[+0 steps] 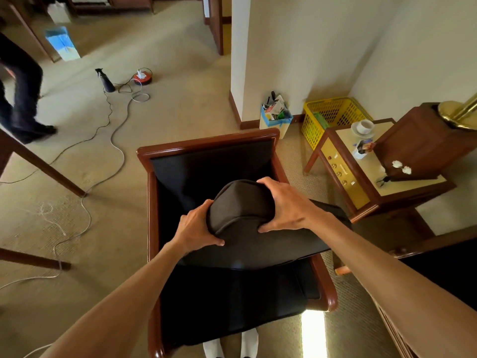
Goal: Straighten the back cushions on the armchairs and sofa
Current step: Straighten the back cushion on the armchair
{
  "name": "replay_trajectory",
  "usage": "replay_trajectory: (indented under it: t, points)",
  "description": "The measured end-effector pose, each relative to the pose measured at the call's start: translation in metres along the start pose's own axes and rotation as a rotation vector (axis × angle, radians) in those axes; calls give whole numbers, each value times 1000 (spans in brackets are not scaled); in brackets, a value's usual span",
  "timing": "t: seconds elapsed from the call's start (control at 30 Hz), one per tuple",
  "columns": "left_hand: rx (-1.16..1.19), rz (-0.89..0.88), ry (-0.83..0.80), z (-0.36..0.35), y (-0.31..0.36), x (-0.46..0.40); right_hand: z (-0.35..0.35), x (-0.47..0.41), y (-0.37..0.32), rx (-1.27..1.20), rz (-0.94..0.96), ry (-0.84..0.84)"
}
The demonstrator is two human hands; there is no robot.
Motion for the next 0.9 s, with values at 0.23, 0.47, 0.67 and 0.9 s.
replay_trajectory:
  t: [0.23,0.47,0.67,0.9]
  points:
    - [-73,-168,63,43,60,-15,45,15,42,-201,-63,29]
    - [-250,-153,-31,-7,57,-5,1,42,53,-191,-95,-50]
    - [-280,-89,2,-24,23,-4,-25,31,27,5,-71,-61]
    - [-258,-47,-29,-29,0,-3,-46,-18,-44,699,-86,-273]
Point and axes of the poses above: each hand's wrist, its own x-axis away from the middle knuckle, its own z-axis out of the back of the hand, y = z × x, the point moved 6 cm from there along -x, towards the middle knuckle, and after that the axes turned 13 degrees about x, right-handed, at the moved point
